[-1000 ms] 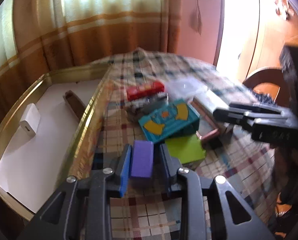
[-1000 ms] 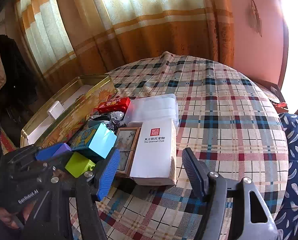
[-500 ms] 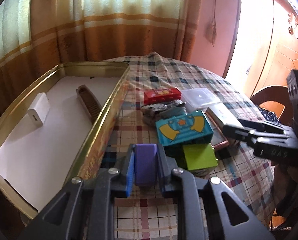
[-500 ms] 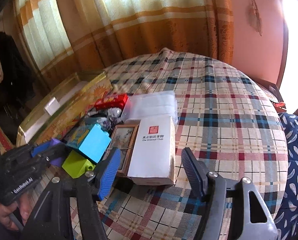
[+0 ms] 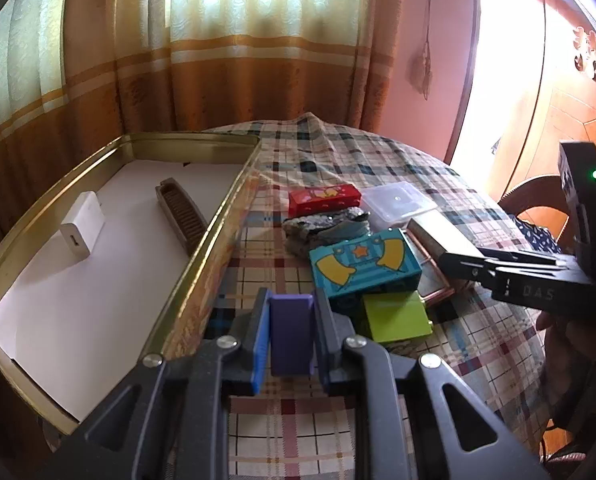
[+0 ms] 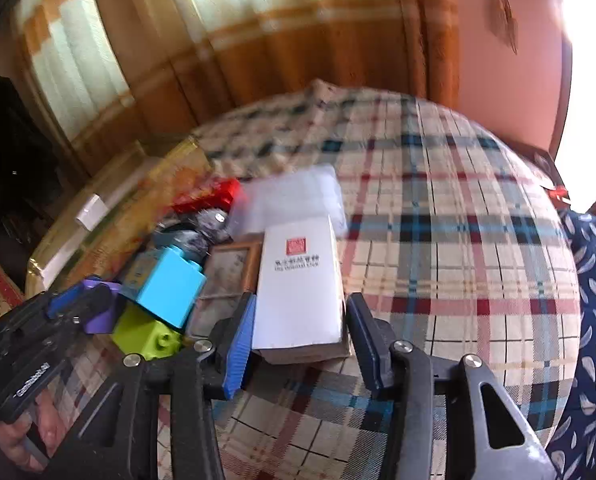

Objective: Organize rigid objects
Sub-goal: 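Grasp the purple block with the left tool, then grasp the white 'The Oriental Club' box with the right tool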

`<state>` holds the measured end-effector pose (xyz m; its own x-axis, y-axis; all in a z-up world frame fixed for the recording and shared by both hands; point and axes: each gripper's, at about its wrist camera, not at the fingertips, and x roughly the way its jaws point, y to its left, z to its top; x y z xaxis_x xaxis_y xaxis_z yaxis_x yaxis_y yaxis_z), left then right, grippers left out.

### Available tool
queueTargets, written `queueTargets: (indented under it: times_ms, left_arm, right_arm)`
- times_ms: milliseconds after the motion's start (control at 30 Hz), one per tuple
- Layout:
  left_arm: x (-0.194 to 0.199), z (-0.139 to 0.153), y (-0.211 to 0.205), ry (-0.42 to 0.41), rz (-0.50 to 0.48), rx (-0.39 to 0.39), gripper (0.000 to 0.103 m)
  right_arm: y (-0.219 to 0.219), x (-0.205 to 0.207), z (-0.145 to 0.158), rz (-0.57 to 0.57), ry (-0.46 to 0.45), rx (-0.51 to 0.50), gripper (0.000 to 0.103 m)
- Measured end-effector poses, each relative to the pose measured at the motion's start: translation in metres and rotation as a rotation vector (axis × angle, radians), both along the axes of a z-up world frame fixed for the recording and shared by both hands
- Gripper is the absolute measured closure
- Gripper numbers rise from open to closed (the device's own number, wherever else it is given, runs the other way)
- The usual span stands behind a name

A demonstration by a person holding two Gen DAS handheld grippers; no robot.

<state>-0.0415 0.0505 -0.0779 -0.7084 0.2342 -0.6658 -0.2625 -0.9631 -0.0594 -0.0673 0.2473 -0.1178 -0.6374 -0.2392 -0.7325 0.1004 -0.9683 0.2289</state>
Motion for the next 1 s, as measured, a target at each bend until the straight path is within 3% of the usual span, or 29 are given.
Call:
queueTargets:
  times_ms: [333,1000]
  left_arm:
    - [0.005,0.003,-0.001,0.032,0.001,0.005,0.085]
    - [0.011,0.008,-0.001,0.08,-0.001,0.008,0.085]
  right_arm:
    - [-0.003,0.012,0.008,0.002,0.066,0.033,0.058]
    - [0.001,0.026,0.02,0.008,0.174,-0.022,0.058]
